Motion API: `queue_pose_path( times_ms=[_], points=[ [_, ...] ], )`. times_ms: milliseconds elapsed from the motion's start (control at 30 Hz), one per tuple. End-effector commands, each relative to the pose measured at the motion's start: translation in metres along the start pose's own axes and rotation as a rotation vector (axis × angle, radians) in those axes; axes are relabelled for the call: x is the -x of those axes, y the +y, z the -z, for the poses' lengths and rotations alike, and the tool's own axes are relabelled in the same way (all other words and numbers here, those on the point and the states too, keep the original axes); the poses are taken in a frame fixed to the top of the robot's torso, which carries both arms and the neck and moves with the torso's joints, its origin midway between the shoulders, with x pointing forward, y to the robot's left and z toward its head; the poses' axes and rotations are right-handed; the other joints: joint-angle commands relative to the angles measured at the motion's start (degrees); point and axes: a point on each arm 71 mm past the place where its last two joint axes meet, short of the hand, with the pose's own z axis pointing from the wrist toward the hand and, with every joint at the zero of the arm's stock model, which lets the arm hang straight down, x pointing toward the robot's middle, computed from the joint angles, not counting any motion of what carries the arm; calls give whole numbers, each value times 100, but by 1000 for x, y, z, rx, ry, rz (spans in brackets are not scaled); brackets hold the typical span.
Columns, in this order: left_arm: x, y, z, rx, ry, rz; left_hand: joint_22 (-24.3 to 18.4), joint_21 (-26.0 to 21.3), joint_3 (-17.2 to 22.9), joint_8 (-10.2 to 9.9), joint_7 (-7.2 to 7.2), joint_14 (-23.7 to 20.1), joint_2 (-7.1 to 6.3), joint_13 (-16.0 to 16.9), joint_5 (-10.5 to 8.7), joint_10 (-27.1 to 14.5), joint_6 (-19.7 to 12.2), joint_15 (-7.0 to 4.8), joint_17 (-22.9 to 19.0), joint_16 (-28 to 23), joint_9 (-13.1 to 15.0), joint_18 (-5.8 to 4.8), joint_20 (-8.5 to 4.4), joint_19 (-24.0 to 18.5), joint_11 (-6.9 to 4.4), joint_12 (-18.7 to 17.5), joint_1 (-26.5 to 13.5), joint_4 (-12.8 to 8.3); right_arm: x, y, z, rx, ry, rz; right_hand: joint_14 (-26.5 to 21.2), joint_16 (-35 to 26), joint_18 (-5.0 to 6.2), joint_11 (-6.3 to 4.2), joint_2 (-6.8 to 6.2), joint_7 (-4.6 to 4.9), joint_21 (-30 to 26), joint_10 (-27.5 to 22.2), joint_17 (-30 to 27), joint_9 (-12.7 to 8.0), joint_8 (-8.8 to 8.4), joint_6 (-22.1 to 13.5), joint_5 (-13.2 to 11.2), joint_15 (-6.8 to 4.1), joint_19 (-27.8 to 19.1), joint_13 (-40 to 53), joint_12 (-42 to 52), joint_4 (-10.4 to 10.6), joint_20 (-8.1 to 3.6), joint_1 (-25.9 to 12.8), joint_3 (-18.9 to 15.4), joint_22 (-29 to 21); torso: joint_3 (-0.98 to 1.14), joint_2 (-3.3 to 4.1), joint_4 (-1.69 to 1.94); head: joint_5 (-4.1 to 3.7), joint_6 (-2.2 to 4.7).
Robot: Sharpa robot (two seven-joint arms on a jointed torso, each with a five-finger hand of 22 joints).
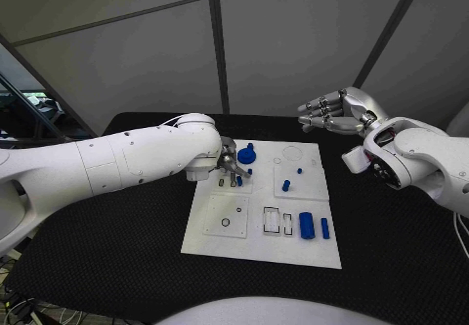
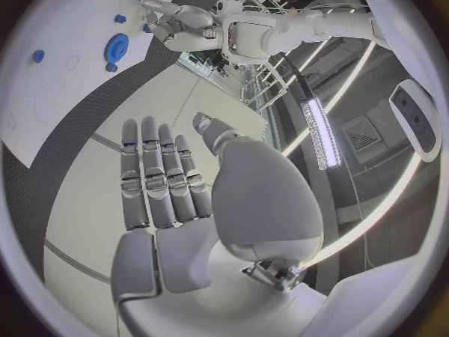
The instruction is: Assemble the parts on the task board
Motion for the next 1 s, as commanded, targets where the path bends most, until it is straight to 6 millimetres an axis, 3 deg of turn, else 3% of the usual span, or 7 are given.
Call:
queue_pose_path(
  times_ms=[33, 233, 667, 833, 1000],
  points=[
    [-2, -2, 0, -18, 27, -8, 12, 28, 18, 42, -6, 573, -8, 11, 32, -18, -45, -47, 1417, -14, 36, -124, 0, 25, -16, -3, 90, -35, 1, 2, -1, 5, -5, 2, -10, -34, 64, 33, 37, 31, -26, -25, -10, 6, -19, -15, 42, 32, 35, -10, -25, -13, -8, -31, -32, -10, 1, 2, -3, -3, -18],
    [-2, -3, 0, -27, 37, -10, 14, 27, 76, 66, -9, 572, 52, 10, 35, -23, -72, -49, 1414, -17, 109, -123, -2, 20, -18, -10, 187, -65, 1, 0, -2, 0, 0, 8, -34, -56, 59, 39, 41, 36, -68, -40, -31, 6, -22, -21, 78, 42, 35, -35, -27, -12, -2, -31, -44, -37, -2, -3, 10, -22, -43],
    [-2, -2, 0, -39, 48, 0, 19, 25, 175, 90, -8, 570, 101, 16, 34, -27, -115, -49, 1408, -22, 215, -122, -2, 12, -19, -18, 357, -151, 2, -2, -4, -11, 6, 15, -63, -68, 56, 46, 48, 40, -111, -57, -51, 5, -24, -24, 98, 52, 26, -58, -29, -13, 6, -26, -50, -63, 2, -3, -1, -18, -52],
    [-2, -2, 0, -52, 43, 8, -20, 0, 303, 73, 1, 563, 142, -40, 35, -78, -178, -46, 1390, -38, 273, -113, -1, -18, -13, -73, 551, -271, 1, -3, -5, -11, 7, 15, -82, -63, 59, 52, 53, 47, -172, -68, -82, 5, -28, -35, 278, 58, 41, -97, -22, -17, 13, -17, -54, -104, 0, 0, -2, -14, -52],
    [-1, -2, -1, -58, 35, 16, -40, -16, 454, 48, 2, 558, 219, -74, 41, -114, -215, -43, 1377, -48, 315, -108, 3, -38, -12, -112, 698, -353, 1, -3, -6, -11, 9, 15, -83, -63, 59, 52, 53, 48, -181, -69, -87, 5, -29, -36, 303, 58, 45, -103, -21, -18, 14, -16, -55, -109, 2, -2, 0, -9, -57]
  ],
)
